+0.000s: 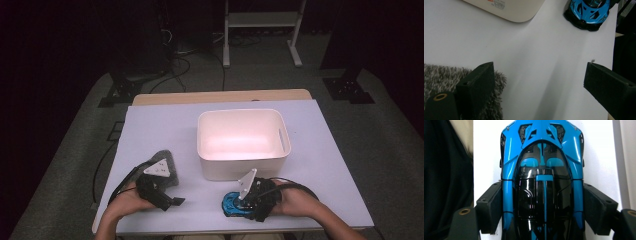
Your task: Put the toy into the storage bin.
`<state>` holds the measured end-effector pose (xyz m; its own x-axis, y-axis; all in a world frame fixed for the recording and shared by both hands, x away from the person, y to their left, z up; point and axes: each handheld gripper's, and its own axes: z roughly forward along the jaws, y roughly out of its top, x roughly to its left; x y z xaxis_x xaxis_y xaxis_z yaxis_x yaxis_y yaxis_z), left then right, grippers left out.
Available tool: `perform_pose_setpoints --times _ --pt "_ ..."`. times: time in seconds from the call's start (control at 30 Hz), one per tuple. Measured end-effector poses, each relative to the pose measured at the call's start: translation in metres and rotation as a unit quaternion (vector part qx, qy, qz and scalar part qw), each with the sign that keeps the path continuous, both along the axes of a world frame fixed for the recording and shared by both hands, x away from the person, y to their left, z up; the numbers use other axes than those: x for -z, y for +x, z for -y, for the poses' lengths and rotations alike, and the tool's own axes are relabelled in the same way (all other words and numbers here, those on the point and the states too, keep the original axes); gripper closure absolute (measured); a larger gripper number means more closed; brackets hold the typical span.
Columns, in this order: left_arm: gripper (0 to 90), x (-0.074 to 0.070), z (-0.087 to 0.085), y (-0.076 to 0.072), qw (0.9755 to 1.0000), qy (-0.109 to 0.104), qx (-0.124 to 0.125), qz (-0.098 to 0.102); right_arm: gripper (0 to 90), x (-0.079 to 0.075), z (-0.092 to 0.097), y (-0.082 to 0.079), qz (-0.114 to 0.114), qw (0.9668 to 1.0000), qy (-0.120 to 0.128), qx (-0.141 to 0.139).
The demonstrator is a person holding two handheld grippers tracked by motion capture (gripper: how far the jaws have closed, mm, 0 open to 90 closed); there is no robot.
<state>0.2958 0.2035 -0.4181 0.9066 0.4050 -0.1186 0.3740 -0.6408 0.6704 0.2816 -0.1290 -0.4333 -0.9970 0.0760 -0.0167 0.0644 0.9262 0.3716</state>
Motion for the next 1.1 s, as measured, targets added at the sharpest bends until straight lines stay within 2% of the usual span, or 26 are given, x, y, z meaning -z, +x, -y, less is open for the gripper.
perform_pose_setpoints --times 0.23,0.67,0.9,1.1 --pt "9.6 0.000 0.000 0.000 1.0000 0.000 0.000 0.001 25.1 -0.002 0.003 0.001 -0.001 1.0000 -0.001 -0.009" --pt "9.6 -0.001 0.000 0.000 1.0000 0.002 0.002 0.001 24.9 -0.002 0.002 0.004 -0.010 0.9999 -0.005 -0.008" --pt "9.6 -0.003 -0.001 0.000 1.0000 -0.002 0.003 0.005 23.7 -0.001 -0.005 0.002 -0.002 0.9995 -0.025 -0.020" --pt "9.6 -0.003 0.000 0.000 1.0000 -0.002 0.002 0.004 23.2 -0.002 -0.009 0.003 -0.007 0.9989 -0.038 -0.025"
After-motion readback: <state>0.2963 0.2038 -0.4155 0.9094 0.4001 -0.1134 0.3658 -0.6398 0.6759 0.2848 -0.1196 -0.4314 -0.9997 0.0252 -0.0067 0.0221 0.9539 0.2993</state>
